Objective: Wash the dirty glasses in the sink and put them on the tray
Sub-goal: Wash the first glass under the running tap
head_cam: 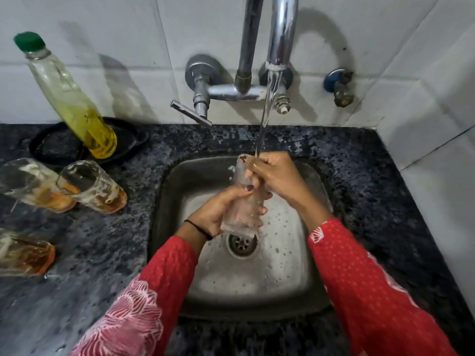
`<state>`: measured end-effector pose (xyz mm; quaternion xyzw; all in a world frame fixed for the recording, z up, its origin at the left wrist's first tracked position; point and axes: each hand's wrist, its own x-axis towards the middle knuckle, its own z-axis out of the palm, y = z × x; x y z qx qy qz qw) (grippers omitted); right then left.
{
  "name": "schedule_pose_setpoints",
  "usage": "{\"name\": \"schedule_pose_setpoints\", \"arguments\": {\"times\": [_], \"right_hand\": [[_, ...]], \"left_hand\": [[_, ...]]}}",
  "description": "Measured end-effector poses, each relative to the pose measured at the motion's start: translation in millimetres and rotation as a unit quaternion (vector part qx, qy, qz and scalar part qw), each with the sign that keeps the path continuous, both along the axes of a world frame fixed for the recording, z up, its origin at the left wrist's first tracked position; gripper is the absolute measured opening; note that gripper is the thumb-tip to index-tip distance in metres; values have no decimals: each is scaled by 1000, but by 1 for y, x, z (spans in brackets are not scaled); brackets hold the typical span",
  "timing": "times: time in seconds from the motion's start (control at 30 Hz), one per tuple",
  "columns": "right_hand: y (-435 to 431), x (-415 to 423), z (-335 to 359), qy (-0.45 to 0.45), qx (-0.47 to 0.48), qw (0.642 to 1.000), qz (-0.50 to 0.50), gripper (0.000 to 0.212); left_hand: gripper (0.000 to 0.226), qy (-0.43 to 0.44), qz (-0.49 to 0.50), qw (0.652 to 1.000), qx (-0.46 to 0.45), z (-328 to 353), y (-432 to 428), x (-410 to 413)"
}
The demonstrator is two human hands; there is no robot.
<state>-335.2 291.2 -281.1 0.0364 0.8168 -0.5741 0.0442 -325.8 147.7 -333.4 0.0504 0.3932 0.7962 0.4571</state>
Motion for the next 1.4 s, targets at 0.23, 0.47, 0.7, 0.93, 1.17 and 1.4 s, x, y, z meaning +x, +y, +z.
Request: {"name": "schedule_pose_setpoints", "arguments": {"times": [0.23, 0.47, 0.7, 0.93, 1.17, 1.4], "right_hand": [[-5, 7, -1, 9, -43, 999, -14, 31], [-12, -1, -17, -26, 146, 989, -10, 36], [-10, 9, -26, 32, -106, 983, -148, 34], [-12, 1, -25, 13, 29, 995, -93, 33], [-10, 0, -23, 6, 125, 986, -106, 44], [-9, 10, -24, -1, -88, 985, -147, 36]], "left_hand": [[35, 155, 108, 977, -97, 5, 7, 4], [49, 278, 140, 918, -245, 3, 14, 0], [70, 13, 13, 1000, -25, 3, -1, 2], [49, 222, 86, 952, -195, 1, 10, -2], [30, 223, 93, 946, -215, 5, 16, 4], [20, -16, 12, 998, -65, 18, -1, 6]]}}
